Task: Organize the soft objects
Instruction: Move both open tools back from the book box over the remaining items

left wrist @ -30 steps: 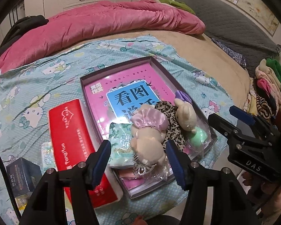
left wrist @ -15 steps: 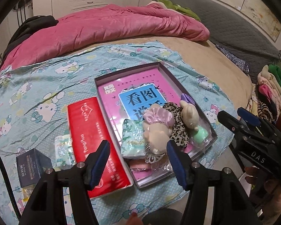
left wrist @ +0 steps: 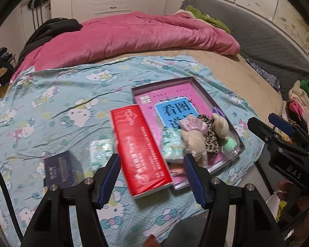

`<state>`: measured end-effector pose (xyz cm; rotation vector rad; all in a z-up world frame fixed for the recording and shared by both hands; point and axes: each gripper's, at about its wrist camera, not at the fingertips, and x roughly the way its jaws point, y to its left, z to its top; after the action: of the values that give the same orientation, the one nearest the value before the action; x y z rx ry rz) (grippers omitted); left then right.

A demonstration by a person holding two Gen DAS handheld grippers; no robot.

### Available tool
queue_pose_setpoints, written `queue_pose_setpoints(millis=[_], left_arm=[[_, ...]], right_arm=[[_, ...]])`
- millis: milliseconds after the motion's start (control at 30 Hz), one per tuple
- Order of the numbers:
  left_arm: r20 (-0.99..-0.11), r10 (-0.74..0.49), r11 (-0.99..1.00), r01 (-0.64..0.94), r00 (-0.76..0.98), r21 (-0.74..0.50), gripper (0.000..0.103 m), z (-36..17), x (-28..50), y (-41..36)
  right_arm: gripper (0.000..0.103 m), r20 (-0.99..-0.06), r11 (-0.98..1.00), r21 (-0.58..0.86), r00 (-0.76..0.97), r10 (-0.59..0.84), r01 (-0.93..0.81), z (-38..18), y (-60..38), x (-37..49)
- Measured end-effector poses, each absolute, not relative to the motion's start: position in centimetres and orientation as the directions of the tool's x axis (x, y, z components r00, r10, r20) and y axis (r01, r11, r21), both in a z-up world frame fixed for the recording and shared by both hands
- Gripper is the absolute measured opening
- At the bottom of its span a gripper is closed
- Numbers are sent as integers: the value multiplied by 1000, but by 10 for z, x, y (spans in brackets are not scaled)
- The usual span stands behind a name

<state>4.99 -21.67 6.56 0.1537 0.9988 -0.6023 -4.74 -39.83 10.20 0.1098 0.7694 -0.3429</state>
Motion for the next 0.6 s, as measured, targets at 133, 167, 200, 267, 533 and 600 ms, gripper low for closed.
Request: queue_pose_setpoints(millis=[133,167,200,267,533,600], left_arm=[[-815,-404,841,519,414,-153,63,73,49,-195],[-812,-403,846,510,422,-154,63,75,48,-188],[-810,-399,853,499,429,-156,63,77,49,-180],[-808,-397,861,481,436,-164,63,80,50,-166],[-807,-350,906,390,476,-163,63,81,56,-102],[-809,-338,918,359,481,-171,63,80,59,-84]], right_arm=[[80,-688,952,-41,682,-246,303,110,-375,-42],[80,-687,955,-43,686,-242,293,111,-370,-42],[80,-685,958,-45,689,-235,283,112,-366,-41],[80,-679,966,-54,699,-222,254,116,-353,-39],[80,-671,987,-89,724,-158,132,120,-299,-26],[80,-676,990,-95,724,-139,101,119,-286,-22]])
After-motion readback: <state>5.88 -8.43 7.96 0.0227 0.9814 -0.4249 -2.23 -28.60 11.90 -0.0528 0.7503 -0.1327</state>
